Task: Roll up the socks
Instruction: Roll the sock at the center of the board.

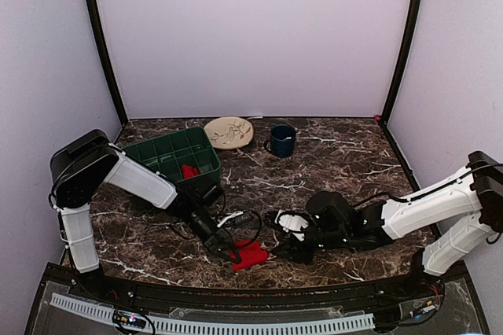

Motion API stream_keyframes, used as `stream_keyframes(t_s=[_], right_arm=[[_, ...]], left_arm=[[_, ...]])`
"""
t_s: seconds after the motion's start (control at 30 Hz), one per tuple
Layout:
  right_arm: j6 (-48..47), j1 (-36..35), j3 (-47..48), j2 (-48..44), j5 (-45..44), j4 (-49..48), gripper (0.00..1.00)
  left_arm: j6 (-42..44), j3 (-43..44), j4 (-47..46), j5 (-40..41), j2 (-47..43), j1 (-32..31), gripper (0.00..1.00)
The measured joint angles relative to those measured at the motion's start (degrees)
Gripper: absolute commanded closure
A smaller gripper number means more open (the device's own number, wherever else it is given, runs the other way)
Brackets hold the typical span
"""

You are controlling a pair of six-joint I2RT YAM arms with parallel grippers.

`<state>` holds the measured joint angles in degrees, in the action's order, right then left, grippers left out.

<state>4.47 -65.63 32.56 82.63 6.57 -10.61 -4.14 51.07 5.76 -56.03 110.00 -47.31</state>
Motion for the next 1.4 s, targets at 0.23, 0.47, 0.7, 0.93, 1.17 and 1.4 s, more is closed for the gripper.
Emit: stream_keyframes(t_s=[0.23,0.47,0.7,0.93,1.17,1.4], right_arm=[[-4.9,-6.9,2.4,3.4,-8.3,2.3,0.56],[-9.1,-10.8,7.1,7.3,-13.2,4.1,0.51],[-12.1,-12.1,11.0,11.6,-14.3,5.0,0.50],[-13.9,-12.6,13.0,13.9,-14.3,6.6,0.50],[-15.5,-12.6,14.9,16.0,-14.3,6.9,0.51],[-16.7,-12.6,16.0,18.4,-14.1,7.0,0.57]], left_arm=[[1.5,2.1,4.1,-2.7,1.9,0.9,1.00],[3.5,2.6,7.2,-3.7,2.3,1.4,1.00],[5.2,3.2,9.3,-4.6,2.9,1.6,1.00],[6.6,3.7,10.8,-5.4,3.5,1.8,1.00],[8.3,4.0,12.8,-6.0,3.8,1.8,1.00],[9.4,4.1,13.9,-6.8,4.3,1.8,1.00]])
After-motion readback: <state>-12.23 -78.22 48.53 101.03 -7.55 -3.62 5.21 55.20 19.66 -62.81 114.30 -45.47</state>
